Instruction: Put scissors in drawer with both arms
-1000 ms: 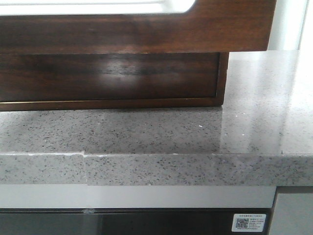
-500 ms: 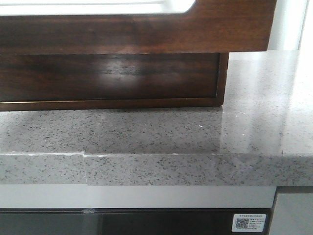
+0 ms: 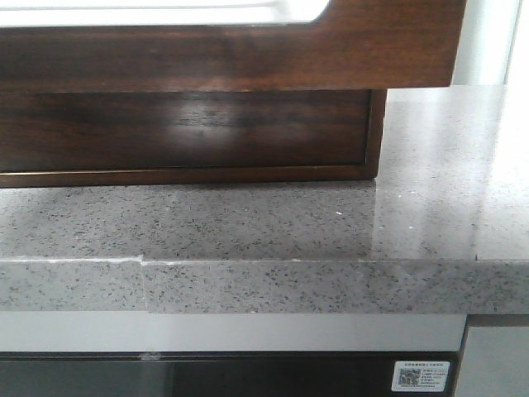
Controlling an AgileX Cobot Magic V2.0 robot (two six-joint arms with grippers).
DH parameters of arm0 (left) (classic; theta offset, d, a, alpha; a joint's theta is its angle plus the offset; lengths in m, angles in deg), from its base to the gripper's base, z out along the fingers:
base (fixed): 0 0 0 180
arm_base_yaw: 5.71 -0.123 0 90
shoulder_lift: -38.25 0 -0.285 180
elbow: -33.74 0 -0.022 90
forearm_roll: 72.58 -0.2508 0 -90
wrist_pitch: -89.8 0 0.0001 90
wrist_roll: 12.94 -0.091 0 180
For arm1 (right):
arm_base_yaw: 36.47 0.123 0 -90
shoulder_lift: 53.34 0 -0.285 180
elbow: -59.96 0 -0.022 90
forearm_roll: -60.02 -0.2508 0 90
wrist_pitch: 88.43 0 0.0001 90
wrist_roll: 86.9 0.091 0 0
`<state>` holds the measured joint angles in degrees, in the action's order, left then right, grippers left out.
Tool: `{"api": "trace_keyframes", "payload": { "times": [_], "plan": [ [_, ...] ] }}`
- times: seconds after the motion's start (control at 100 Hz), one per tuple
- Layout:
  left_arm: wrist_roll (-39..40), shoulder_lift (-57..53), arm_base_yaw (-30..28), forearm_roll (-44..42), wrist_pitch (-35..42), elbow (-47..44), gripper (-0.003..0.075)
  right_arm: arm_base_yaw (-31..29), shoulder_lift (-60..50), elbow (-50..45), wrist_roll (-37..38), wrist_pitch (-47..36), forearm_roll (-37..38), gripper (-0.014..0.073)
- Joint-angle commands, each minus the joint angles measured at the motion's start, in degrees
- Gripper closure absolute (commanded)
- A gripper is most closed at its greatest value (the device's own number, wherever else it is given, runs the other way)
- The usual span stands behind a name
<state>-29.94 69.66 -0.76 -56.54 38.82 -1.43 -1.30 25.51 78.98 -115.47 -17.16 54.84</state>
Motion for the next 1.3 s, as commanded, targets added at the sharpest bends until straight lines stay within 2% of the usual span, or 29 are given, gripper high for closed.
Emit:
{"api": "trace_keyframes", "payload": {
  "times": [0.0,0.13,0.32,0.55,0.7,0.8,0.96,1.09,1.29],
  "plan": [
    [-0.1,0.5,0.6,1.5,5.0,1.9,0.0313,-4.7,-5.8,-4.8,4.7,-7.6,0.4,0.0423],
    [-0.1,0.5,0.6,1.5,5.7,1.9,0.0313,-14.1,-13.0,-16.5,12.9,-16.8,0.4,0.0423],
    [-0.1,0.5,0.6,1.5,5.7,1.9,0.0313,-25.0,-22.8,-32.7,18.2,-26.2,0.4,0.0423],
    [-0.1,0.5,0.6,1.6,5.7,1.9,0.0313,-27.2,-31.1,-48.7,21.2,-33.1,-0.3,0.0426],
    [0.0,0.5,0.6,1.6,5.7,1.9,0.0318,-27.2,-32.8,-52.6,21.2,-34.2,-0.2,0.0429],
    [0.0,0.5,0.6,1.6,5.7,1.9,0.0387,-27.2,-32.8,-52.9,21.2,-34.1,-0.2,0.0490],
    [0.0,0.5,0.6,1.6,5.7,1.9,0.0589,-27.2,-32.8,-52.9,21.2,-34.8,-0.2,0.0664],
    [0.1,0.5,0.6,1.6,5.5,1.9,0.0732,-27.2,-32.8,-52.9,21.2,-35.1,0.0,0.0663],
    [0.1,0.5,0.6,1.6,5.6,1.9,0.0741,-27.2,-32.8,-52.9,21.2,-32.5,-0.5,0.0662]
  ]
}}
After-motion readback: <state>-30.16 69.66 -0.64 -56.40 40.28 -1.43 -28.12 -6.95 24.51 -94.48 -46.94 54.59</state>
